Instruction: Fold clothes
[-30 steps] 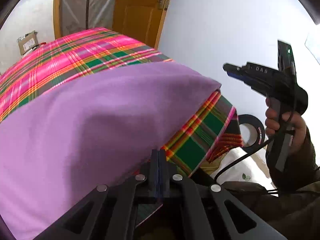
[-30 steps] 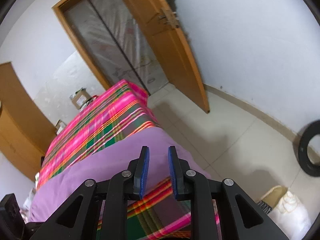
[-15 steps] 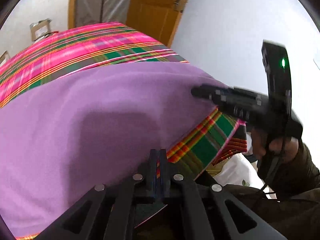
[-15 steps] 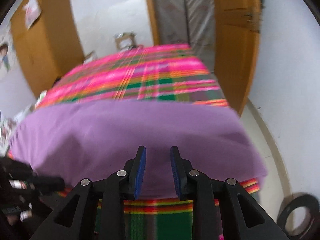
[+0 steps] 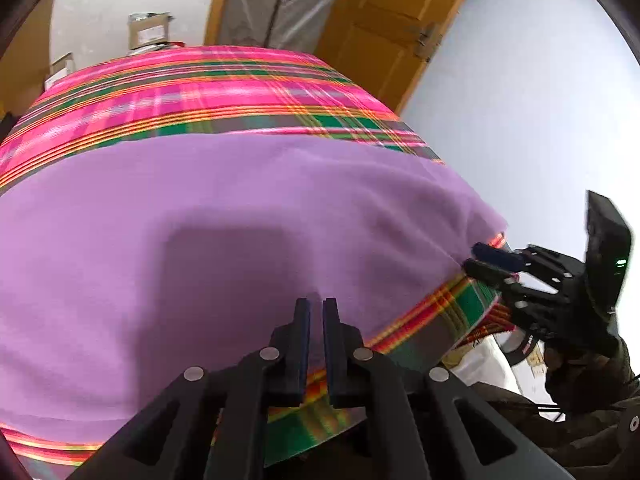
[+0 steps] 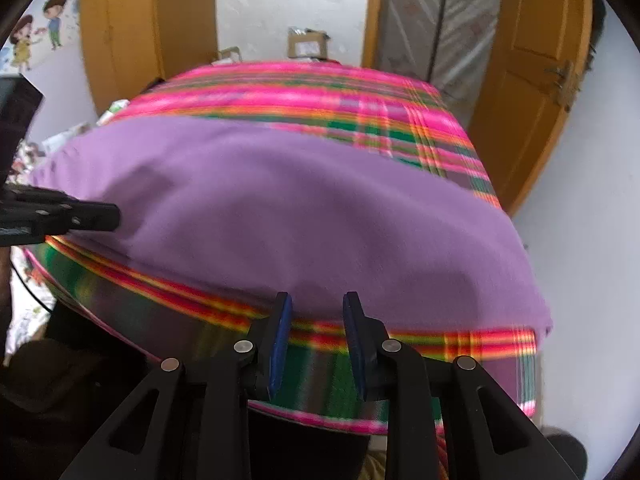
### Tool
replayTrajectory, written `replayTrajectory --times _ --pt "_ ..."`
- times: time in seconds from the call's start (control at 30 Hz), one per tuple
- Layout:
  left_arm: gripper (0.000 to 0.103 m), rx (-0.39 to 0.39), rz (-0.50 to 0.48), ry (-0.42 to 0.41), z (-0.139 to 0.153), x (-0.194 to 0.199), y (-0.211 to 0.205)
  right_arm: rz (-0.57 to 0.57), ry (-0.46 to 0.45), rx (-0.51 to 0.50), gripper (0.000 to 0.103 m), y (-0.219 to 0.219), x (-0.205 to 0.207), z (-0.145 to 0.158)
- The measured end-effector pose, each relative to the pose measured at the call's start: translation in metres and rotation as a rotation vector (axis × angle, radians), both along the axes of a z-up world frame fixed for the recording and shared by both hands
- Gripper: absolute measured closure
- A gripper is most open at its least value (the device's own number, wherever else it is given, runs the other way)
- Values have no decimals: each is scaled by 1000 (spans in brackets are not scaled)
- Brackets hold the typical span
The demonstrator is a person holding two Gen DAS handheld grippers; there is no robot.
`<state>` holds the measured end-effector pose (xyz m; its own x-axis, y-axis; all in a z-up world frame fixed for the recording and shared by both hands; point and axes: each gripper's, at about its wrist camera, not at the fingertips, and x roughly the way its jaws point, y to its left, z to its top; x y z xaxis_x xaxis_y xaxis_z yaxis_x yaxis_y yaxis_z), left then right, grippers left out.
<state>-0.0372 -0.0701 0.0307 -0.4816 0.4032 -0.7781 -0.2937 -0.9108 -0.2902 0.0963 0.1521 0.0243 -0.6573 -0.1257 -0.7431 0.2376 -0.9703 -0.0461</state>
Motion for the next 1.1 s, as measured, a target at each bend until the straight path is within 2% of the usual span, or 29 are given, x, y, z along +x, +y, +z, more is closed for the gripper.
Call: replayTrajectory --times 0.07,0.17,0.27,0.33,0.47,0.53,0.67,0.8,0.9,1.0,1.1 --pt "90 -21 26 6 1 0 -9 19 54 -16 75 -5 -3 13" --pt "89 -42 63 13 3 -1 -25 39 75 -24 75 -17 -24 20" --pt "83 -60 106 7 1 -2 -41 27 18 -72 75 -26 -51 9" --pt "83 -76 134 -12 -3 -3 -51 31 -17 -96 75 -32 -61 -1" --pt "83 -90 166 -47 -10 4 -68 64 -63 -91 74 -49 -53 -12" --pt "83 -89 177 -66 -13 9 -75 76 -57 -69 74 -56 -48 -13" --pt "83 -53 176 -88 -16 26 -85 77 -93 -86 74 -60 -35 -13" --pt "83 2 184 -107 -19 34 -95 87 -127 -50 74 -68 -25 -12" --pt "83 10 187 -120 -20 40 -100 102 -149 -32 74 -70 -27 -7" --pt "83 -67 219 -85 -7 44 -110 119 -119 -60 74 -74 -30 11" --pt "83 -66 247 -48 13 44 -124 150 -60 -80 74 -83 -39 36"
